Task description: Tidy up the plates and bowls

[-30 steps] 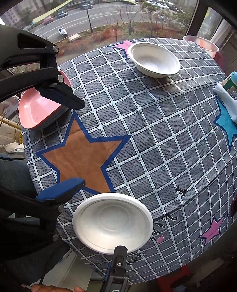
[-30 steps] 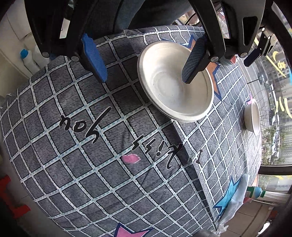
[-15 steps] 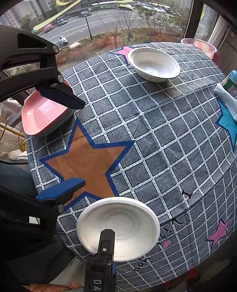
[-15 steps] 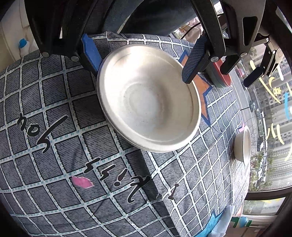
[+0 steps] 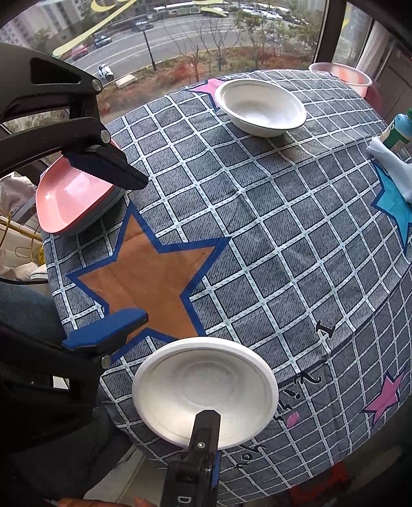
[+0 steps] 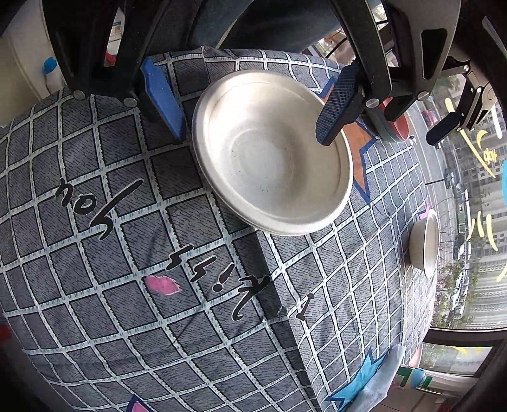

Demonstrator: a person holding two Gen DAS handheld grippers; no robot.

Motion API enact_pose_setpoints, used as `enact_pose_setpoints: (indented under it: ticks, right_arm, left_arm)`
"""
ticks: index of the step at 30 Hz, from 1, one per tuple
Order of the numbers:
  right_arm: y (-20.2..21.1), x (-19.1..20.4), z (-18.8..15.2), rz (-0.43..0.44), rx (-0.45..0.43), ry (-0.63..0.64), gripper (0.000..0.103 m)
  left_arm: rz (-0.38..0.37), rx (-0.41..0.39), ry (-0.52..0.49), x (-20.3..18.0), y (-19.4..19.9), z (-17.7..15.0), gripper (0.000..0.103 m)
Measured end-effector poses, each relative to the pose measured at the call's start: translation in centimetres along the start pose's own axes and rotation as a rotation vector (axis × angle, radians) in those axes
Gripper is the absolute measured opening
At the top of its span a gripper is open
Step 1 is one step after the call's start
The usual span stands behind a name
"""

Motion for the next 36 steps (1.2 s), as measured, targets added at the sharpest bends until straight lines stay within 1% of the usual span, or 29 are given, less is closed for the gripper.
enact_pose_setpoints:
  ticks: [3,5,7,10,15,20,27,36]
  right_arm:
    - [0.9,0.0,0.2,-0.042,-0.038,0.017,0.085]
    - [1.6,0.0,0.6,-0.036,-0.077,0.007,0.085]
    - [2.2,-0.2,0.8,-0.035,-0.108,-0.006,0.085]
    - [2.9,-0.5,0.9,-0.058,-0.133,-0.012,0.085]
    - [3.3,-1.1,0.7,-0.083,-0.136,-0.033,0.085]
    - [3.4,-1.0,0.3,-0.112,-0.128,-0.025,0.085]
    - [4.1,-0.2,-0.1,-0.163,-0.124,0.015,0.085]
    - [4.4,0.8,-0.9,-0.26,-0.101,0.087,0.085]
  left_arm:
    - [0.006,-0.013,-0.016,0.0,0.5,-0.2,0.08]
    - [0.014,-0.013,-0.033,0.1,0.6,0.0,0.08]
    - [0.016,-0.026,-0.019,0.3,0.9,0.3,0.08]
    - [0.009,-0.037,-0.02,0.3,1.2,0.5,0.08]
    - [-0.013,-0.033,-0.024,0.0,1.0,0.3,0.08]
    - [-0.046,-0.034,0.009,0.4,0.9,0.1,0.08]
    - [-0.108,-0.036,0.073,1.1,0.8,-0.1,0.08]
    - [-0.193,-0.045,0.12,0.7,0.6,-0.2,0.08]
Point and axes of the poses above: each gripper's, at about its wrist camera, not at the fingertips, and y roughly against the way its jaws point, x to its left, z to its top, the point moved 4 cm from there along -y, roughly the way its jaws point, and after that the axes turned 6 degrees about y, right-handed, at the moved point
